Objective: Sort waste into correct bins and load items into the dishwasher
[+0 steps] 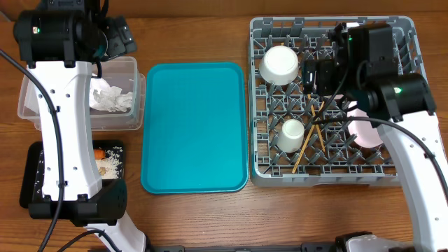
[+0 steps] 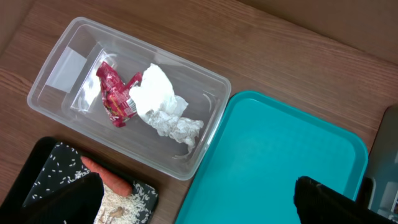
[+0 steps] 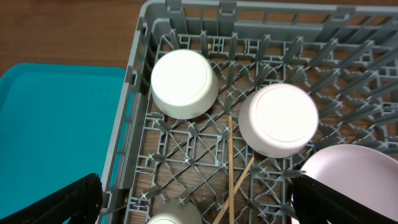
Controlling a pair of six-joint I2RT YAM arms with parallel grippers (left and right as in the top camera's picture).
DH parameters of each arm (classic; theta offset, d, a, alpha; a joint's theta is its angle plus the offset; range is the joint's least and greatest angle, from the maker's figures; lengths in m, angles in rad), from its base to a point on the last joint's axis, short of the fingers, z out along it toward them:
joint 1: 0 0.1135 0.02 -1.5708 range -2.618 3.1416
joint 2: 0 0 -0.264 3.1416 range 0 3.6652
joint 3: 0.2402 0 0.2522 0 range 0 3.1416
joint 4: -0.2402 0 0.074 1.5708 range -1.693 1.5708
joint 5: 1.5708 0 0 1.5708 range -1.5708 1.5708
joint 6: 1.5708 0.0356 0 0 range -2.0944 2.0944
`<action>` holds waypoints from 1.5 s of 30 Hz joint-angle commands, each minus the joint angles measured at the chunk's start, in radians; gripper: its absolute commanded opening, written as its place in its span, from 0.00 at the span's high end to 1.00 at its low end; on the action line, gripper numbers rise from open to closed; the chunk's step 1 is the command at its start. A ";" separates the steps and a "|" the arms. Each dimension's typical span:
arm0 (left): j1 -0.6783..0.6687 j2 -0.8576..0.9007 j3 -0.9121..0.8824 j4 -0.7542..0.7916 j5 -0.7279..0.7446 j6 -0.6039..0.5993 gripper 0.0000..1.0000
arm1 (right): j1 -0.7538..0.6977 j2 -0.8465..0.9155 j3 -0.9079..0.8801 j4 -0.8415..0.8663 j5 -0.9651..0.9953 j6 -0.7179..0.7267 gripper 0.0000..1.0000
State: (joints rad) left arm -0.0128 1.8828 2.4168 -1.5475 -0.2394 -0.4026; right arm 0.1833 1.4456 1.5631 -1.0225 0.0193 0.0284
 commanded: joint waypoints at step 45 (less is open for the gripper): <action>-0.001 -0.029 0.008 0.003 0.004 -0.017 0.00 | -0.095 -1.434 -1.430 1.035 -0.100 0.036 0.00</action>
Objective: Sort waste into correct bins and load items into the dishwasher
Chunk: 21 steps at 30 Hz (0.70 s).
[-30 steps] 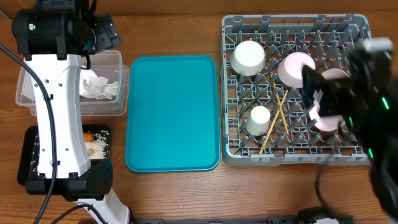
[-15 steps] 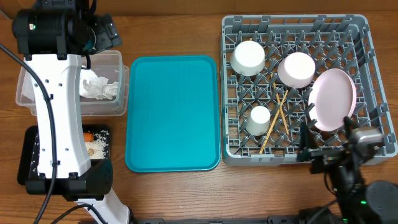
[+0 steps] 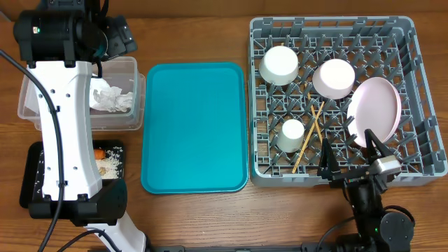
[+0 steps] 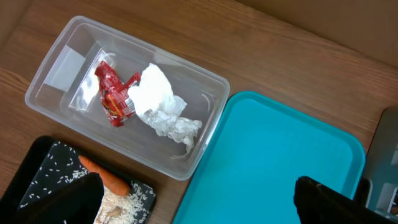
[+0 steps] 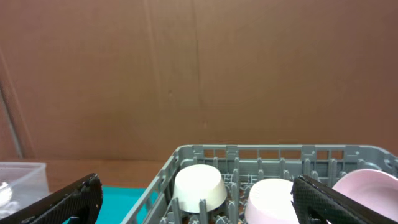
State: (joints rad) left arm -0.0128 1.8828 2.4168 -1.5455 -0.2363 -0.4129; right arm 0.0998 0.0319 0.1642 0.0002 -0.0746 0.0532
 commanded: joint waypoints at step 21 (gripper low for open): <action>-0.001 -0.029 0.008 0.001 0.001 -0.006 0.00 | -0.011 -0.029 -0.156 -0.074 -0.006 0.029 0.00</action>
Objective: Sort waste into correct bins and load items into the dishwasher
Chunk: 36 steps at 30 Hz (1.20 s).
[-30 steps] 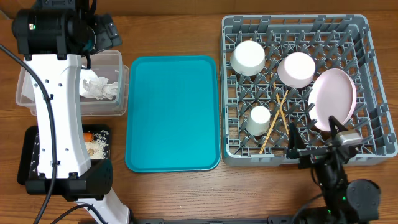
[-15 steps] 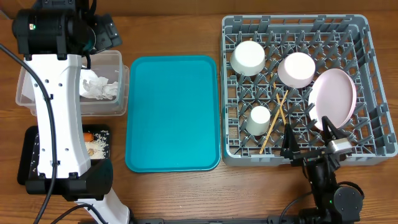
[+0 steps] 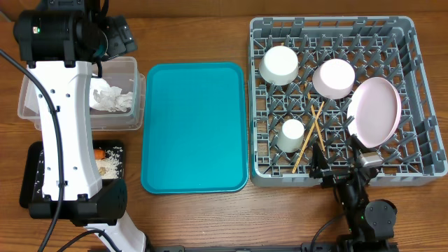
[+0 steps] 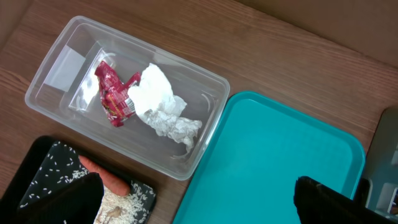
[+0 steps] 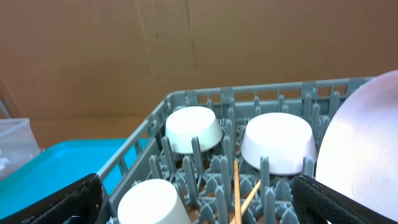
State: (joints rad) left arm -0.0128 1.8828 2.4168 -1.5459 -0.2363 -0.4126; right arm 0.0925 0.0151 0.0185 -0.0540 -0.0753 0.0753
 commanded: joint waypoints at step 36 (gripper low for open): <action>-0.001 -0.029 0.008 0.002 0.001 -0.007 0.00 | -0.004 -0.012 -0.010 -0.026 0.029 0.004 0.00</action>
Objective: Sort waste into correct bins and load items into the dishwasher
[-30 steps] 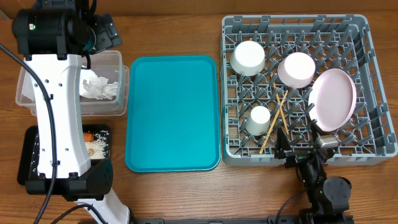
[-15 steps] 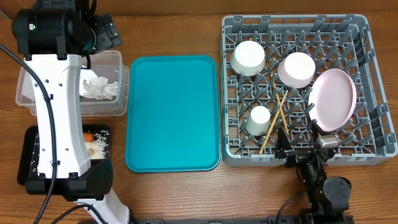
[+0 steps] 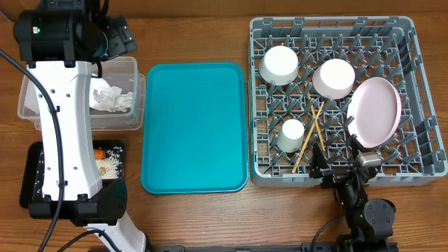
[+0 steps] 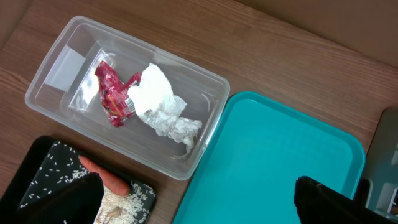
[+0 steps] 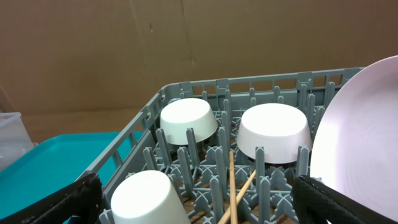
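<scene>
The grey dish rack [image 3: 413, 164] holds a white bowl [image 3: 280, 64], a pinkish bowl [image 3: 333, 77], an upright pink plate [image 3: 374, 112], an upturned white cup [image 3: 290, 133] and wooden chopsticks [image 3: 311, 136]. My right gripper [image 5: 196, 208] is open at the rack's front edge, low and facing across it, with nothing between its fingers. My left gripper [image 4: 199, 208] is open high above the clear bin [image 4: 161, 53], which holds a red wrapper [image 4: 112, 93] and white tissue [image 4: 158, 102]. A carrot [image 4: 102, 175] and rice lie in the black bin [image 4: 43, 165].
A teal tray [image 3: 194, 126] lies between the bins and the rack. The right arm's base [image 3: 367, 210] sits folded at the table's front edge. A brown cardboard wall stands behind the rack.
The right wrist view has tipped slightly, so the rack's contents sit a little nearer and larger. Overhead nothing has moved, and the left arm is still.
My right gripper was open over the back of the rack, above the two bowls. It was then down at the table's front edge, facing the back wall level. After that it tilted toward the rack and has stayed there. The left gripper hung open over the bins throughout.
</scene>
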Controlling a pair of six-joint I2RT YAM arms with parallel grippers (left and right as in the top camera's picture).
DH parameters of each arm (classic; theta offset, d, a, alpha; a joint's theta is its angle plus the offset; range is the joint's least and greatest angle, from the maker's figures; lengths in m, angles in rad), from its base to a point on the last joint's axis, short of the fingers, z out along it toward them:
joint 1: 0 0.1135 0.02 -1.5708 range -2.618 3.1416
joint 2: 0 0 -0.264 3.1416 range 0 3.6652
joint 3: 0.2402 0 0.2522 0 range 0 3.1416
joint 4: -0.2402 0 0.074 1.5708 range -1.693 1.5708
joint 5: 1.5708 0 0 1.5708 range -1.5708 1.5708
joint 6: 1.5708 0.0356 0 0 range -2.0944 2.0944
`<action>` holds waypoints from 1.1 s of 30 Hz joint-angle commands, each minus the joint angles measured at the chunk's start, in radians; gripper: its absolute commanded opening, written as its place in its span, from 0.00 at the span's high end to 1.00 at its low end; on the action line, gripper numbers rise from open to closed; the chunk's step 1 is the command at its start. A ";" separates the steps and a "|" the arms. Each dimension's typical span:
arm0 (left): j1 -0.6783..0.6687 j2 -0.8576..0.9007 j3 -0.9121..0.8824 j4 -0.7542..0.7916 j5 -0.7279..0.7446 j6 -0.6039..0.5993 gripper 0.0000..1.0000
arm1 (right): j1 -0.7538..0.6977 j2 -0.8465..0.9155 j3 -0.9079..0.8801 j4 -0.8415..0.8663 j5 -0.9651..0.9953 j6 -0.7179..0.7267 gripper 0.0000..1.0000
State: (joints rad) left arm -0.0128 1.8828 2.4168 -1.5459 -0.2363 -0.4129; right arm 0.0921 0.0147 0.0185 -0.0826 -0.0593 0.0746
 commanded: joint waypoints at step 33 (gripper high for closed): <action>-0.001 -0.476 -0.056 0.002 0.001 -0.006 0.00 | -0.004 -0.012 -0.010 0.002 0.013 0.005 0.00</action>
State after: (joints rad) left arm -0.0128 1.4841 2.4138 -1.5459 -0.2363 -0.4129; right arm 0.0921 0.0147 0.0185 -0.0826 -0.0589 0.0750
